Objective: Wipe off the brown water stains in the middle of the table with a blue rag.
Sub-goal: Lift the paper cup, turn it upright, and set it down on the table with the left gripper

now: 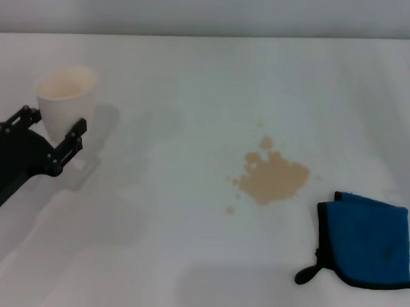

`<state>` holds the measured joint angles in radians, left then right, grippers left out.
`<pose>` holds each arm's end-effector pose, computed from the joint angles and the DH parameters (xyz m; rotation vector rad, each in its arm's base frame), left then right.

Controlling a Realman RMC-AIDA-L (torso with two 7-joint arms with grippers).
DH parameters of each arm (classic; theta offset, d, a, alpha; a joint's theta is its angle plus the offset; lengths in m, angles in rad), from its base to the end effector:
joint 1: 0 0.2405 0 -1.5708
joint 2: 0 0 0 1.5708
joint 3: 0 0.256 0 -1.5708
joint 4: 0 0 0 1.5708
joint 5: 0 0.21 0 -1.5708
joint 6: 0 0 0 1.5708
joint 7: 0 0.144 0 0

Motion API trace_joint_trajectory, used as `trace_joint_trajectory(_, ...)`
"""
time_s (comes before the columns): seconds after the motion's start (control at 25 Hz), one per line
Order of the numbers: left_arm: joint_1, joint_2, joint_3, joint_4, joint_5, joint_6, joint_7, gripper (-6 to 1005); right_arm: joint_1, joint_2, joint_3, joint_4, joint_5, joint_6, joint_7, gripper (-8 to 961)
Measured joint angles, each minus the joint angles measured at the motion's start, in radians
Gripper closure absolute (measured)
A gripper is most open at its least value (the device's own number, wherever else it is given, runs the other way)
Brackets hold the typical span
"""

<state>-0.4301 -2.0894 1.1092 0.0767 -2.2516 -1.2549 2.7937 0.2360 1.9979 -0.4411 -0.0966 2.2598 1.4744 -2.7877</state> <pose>-0.3165 0.3012 -0.0509 -2.0956 -0.3720 -0.6856 0.4032 0.2492 0.0952 -1.3217 0.4297 0.6902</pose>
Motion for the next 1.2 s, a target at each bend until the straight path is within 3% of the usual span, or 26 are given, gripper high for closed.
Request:
trace_joint_trajectory(0.36, -0.029, -0.002, 0.002, -0.029, 0.006, 0.171, 0.005, 397, 0.0, 0.003, 0.001, 0.019, 0.0, 0.045, -0.002, 329)
trace_joint_trajectory(0.68, -0.043, -0.004, 0.019, -0.039, 0.01, 0.179, 0.006, 396, 0.009, 0.004, 0.001, 0.03, 0.0, 0.045, -0.004, 331)
trace_joint_trajectory(0.96, -0.072, -0.008, 0.087, -0.04, 0.01, 0.236, 0.006, 397, 0.009, 0.004, 0.001, 0.035, 0.0, 0.038, -0.004, 332)
trace_joint_trajectory(1.2, -0.056, -0.009, 0.103, -0.04, 0.003, 0.222, 0.002, 387, 0.009, 0.004, 0.001, 0.037, 0.001, 0.039, -0.004, 332)
